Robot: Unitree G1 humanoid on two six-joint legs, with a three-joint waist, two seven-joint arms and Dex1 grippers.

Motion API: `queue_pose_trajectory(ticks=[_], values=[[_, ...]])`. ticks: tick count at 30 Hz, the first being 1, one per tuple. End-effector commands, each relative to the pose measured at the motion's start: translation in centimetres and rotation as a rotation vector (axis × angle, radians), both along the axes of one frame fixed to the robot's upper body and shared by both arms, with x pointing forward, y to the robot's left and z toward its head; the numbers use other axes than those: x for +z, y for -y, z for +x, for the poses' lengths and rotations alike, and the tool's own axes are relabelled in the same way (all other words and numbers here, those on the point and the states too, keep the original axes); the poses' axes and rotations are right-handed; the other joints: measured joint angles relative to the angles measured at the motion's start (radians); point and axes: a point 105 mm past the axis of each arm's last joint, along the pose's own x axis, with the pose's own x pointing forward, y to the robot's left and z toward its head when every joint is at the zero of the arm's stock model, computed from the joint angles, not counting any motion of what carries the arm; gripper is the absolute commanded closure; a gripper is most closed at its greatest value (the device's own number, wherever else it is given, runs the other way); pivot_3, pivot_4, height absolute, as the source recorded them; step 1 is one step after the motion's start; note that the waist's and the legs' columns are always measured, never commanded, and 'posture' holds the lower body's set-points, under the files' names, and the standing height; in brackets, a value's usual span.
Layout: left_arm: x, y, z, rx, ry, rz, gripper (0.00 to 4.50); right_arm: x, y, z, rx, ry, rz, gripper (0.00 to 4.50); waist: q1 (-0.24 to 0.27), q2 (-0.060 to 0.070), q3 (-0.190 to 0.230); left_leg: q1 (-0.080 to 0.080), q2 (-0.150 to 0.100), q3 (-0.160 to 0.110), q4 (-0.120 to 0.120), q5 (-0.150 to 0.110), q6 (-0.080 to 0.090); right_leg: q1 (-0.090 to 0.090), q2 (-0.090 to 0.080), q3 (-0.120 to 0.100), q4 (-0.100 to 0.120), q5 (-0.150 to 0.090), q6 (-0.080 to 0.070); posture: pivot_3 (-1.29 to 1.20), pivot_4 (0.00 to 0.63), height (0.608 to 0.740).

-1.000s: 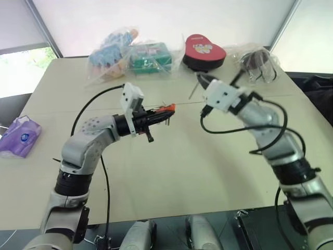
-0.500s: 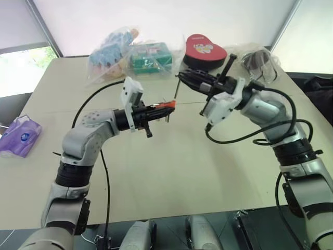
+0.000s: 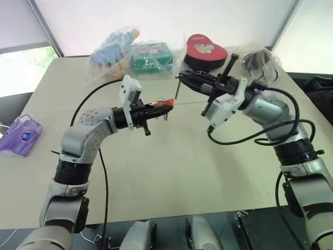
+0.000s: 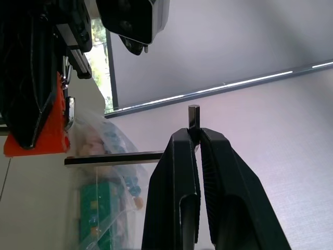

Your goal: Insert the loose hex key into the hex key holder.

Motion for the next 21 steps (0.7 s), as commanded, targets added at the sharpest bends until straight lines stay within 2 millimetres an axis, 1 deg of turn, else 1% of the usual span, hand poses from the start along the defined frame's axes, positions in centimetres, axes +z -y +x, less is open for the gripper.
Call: queue_pose_trajectory(ticks=[1,12,21], values=[[1.37,0.02,-0.26,-0.009,0.060,-0.011,4.50,1.82,0.00,-1.00,0.027,0.062,0.042,4.49,0.000,0.000,0.000,0.000,0.000,0.000,0.000,0.000,0.000,0.000,0.000,0.000,0.000,0.000,0.000,0.00,0.150,0.740],[1.18,0.22,-0.40,-0.017,0.051,-0.011,4.50,2.07,-0.47,-1.27,0.040,0.071,0.050,4.49,0.000,0.000,0.000,0.000,0.000,0.000,0.000,0.000,0.000,0.000,0.000,0.000,0.000,0.000,0.000,0.00,0.150,0.740],[1.25,0.32,-0.41,-0.022,0.052,-0.015,4.50,1.60,-0.71,-1.31,0.044,0.053,0.045,4.49,0.000,0.000,0.000,0.000,0.000,0.000,0.000,0.000,0.000,0.000,0.000,0.000,0.000,0.000,0.000,0.00,0.150,0.740]])
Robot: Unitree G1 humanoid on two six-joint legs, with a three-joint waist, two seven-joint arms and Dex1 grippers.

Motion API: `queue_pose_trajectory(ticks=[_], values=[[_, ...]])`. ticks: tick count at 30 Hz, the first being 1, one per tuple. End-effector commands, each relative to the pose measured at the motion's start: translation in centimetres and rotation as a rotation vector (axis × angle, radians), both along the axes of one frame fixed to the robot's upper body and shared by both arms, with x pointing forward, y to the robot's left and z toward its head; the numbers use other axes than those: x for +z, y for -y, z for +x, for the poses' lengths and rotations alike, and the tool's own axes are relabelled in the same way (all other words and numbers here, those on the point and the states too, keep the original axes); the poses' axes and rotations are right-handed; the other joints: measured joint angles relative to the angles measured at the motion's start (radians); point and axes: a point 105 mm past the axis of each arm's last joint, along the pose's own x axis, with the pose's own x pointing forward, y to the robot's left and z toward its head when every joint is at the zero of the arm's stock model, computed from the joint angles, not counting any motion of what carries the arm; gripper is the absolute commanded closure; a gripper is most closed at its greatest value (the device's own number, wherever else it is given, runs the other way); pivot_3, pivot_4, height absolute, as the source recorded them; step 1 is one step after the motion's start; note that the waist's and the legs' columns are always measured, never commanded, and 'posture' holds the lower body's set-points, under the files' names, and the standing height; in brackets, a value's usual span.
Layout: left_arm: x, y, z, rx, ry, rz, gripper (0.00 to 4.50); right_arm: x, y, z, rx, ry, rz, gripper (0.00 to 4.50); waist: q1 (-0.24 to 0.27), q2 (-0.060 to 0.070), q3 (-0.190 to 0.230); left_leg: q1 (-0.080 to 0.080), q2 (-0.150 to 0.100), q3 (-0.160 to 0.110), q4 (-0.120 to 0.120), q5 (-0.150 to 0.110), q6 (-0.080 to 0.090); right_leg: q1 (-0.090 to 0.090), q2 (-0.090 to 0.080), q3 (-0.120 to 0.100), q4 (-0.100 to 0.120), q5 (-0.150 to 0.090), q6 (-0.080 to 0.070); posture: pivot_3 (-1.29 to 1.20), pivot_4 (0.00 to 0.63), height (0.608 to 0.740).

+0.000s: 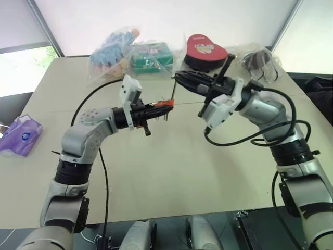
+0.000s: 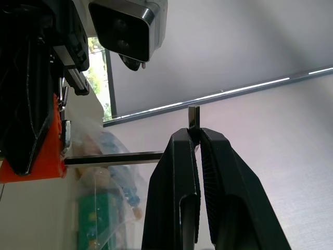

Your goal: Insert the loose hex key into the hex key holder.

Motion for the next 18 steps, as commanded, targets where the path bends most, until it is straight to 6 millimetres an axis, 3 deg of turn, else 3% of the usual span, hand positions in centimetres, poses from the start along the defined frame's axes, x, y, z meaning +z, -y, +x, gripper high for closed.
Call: queue_pose_trajectory(ticks=[1,18], values=[[1.30,0.26,-0.42,-0.020,0.053,-0.015,4.50,1.40,0.20,-0.77,0.013,0.046,0.035,4.49,0.000,0.000,0.000,0.000,0.000,0.000,0.000,0.000,0.000,0.000,0.000,0.000,0.000,0.000,0.000,0.00,0.150,0.740],[1.21,0.43,-0.88,-0.036,0.047,-0.013,4.50,0.96,0.64,-0.14,-0.014,0.036,0.020,4.49,0.000,0.000,0.000,0.000,0.000,0.000,0.000,0.000,0.000,0.000,0.000,0.000,0.000,0.000,0.000,0.00,0.150,0.740]])
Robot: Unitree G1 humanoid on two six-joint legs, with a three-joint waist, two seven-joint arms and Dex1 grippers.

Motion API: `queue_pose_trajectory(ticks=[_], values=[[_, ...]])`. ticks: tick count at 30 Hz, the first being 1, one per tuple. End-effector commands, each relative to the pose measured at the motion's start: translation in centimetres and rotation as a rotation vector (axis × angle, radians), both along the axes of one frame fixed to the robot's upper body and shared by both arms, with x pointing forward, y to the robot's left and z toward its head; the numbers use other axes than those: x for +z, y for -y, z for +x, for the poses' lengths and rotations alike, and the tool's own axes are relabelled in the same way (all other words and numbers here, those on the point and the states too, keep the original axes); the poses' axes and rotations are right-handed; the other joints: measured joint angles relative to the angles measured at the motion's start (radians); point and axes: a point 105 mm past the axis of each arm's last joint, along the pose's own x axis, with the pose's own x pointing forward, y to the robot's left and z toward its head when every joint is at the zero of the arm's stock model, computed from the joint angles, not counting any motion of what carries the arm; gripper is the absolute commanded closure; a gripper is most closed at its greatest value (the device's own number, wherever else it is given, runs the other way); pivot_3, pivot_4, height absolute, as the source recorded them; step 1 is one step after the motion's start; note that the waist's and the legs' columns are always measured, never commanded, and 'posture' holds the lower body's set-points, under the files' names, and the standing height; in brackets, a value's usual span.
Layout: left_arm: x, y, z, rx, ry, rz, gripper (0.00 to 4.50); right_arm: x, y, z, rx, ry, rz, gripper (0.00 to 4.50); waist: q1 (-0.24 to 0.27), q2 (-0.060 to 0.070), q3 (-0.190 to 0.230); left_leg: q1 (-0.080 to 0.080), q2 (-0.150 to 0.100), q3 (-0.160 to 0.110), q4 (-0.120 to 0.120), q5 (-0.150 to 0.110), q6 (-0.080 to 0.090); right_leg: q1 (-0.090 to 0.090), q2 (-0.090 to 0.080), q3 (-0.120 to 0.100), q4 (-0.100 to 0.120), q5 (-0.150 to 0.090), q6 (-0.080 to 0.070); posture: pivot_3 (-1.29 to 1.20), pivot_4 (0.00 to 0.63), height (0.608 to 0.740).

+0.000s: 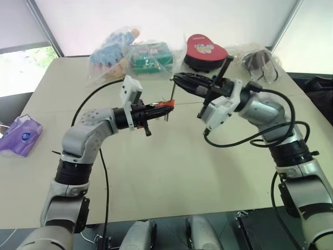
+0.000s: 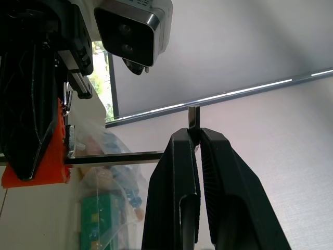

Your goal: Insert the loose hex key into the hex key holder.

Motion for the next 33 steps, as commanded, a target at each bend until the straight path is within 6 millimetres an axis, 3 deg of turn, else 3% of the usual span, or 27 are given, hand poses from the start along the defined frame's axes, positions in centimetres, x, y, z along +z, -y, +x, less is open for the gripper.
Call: queue_pose_trajectory(ticks=[1,33], values=[[1.30,0.34,-0.84,-0.032,0.056,-0.014,4.50,1.25,0.70,-0.12,-0.015,0.039,0.029,4.49,0.000,0.000,0.000,0.000,0.000,0.000,0.000,0.000,0.000,0.000,0.000,0.000,0.000,0.000,0.000,0.00,0.150,0.740],[1.18,0.11,-0.24,-0.011,0.055,-0.010,4.50,1.26,0.75,-0.58,0.004,0.030,0.015,4.49,0.000,0.000,0.000,0.000,0.000,0.000,0.000,0.000,0.000,0.000,0.000,0.000,0.000,0.000,0.000,0.00,0.150,0.740]])
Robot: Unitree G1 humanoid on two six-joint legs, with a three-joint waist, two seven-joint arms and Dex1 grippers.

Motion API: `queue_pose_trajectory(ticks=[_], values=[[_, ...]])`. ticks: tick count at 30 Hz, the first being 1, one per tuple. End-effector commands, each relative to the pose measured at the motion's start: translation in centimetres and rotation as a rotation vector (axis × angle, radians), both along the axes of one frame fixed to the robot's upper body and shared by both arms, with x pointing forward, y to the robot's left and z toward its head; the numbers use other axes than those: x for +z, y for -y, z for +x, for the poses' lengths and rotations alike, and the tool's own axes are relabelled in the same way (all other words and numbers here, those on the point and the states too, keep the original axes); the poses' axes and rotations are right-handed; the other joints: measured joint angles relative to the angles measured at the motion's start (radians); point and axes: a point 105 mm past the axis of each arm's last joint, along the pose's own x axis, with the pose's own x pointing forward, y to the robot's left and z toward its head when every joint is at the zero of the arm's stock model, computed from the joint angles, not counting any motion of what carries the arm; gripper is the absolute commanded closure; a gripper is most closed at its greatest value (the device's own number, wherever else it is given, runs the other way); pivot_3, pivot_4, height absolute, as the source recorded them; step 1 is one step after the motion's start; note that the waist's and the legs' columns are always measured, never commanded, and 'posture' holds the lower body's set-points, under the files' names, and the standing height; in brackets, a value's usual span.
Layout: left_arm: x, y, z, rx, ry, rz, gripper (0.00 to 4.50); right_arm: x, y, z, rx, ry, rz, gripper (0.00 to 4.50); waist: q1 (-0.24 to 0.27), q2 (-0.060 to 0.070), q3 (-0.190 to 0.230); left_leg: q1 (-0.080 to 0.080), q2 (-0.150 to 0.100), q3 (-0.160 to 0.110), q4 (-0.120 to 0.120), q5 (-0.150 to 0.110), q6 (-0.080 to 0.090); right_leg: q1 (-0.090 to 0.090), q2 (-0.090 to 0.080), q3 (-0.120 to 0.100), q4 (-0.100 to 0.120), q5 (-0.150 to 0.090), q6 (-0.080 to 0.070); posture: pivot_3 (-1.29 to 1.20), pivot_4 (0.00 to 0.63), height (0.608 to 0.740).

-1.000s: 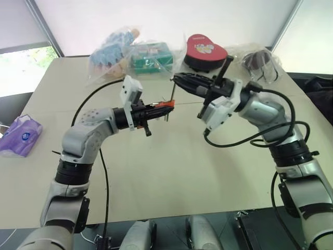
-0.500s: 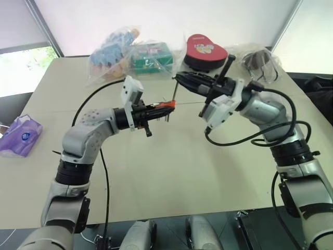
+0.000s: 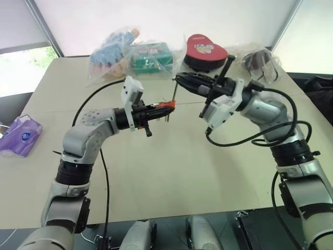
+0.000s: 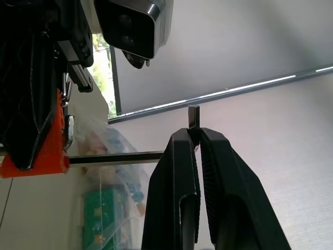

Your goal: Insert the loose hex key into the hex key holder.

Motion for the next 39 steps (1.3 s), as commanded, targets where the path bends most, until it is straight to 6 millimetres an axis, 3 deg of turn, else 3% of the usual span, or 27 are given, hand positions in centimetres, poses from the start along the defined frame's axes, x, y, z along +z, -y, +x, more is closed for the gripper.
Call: queue_pose_trajectory(ticks=[1,11,18,19,21,24,33,39], values=[[1.3,0.0,-0.2,-0.007,0.063,-0.012,4.50,1.3,0.3,-0.9,0.017,0.044,0.026,4.49,0.000,0.000,0.000,0.000,0.000,0.000,0.000,0.000,0.000,0.000,0.000,0.000,0.000,0.000,0.000,0.00,0.150,0.740],[1.6,0.1,-0.3,-0.015,0.072,-0.018,4.50,0.9,0.4,-0.7,0.012,0.034,0.012,4.49,0.000,0.000,0.000,0.000,0.000,0.000,0.000,0.000,0.000,0.000,0.000,0.000,0.000,0.000,0.000,0.00,0.150,0.740],[1.7,0.5,-0.8,-0.035,0.081,-0.013,4.50,-0.5,0.0,-0.2,0.016,-0.043,-0.034,4.49,0.000,0.000,0.000,0.000,0.000,0.000,0.000,0.000,0.000,0.000,0.000,0.000,0.000,0.000,0.000,0.00,0.150,0.740],[1.7,0.5,-0.8,-0.036,0.081,-0.013,4.50,-0.6,0.0,-0.1,0.017,-0.048,-0.036,3.77,0.000,0.000,0.000,0.000,0.000,0.000,0.000,0.000,0.000,0.000,0.000,0.000,0.000,0.000,0.000,0.00,0.150,0.740],[1.6,0.6,-0.9,-0.039,0.081,-0.011,4.50,-0.7,-0.1,0.0,0.017,-0.056,-0.038,3.08,0.000,0.000,0.000,0.000,0.000,0.000,0.000,0.000,0.000,0.000,0.000,0.000,0.000,0.000,0.000,0.00,0.150,0.740],[1.6,0.6,-1.0,-0.040,0.080,-0.010,4.50,-1.1,0.0,0.3,0.009,-0.083,-0.038,1.46,0.000,0.000,0.000,0.000,0.000,0.000,0.000,0.000,0.000,0.000,0.000,0.000,0.000,0.000,0.000,0.00,0.150,0.740],[1.1,0.6,-0.9,-0.024,0.050,-0.022,4.50,-3.8,1.8,0.0,-0.046,-0.234,-0.009,1.46,0.003,0.000,0.000,0.000,0.000,-0.001,0.000,0.000,0.000,0.000,0.000,0.000,0.000,0.000,0.000,0.00,0.150,0.740],[0.3,1.5,-0.8,-0.034,0.000,-0.056,4.50,-6.1,5.4,-0.7,-0.187,-0.457,0.129,1.46,0.007,0.000,0.000,-0.001,0.000,-0.001,0.001,0.000,0.000,0.001,0.000,0.000,0.000,0.000,0.000,0.00,0.150,0.740]])
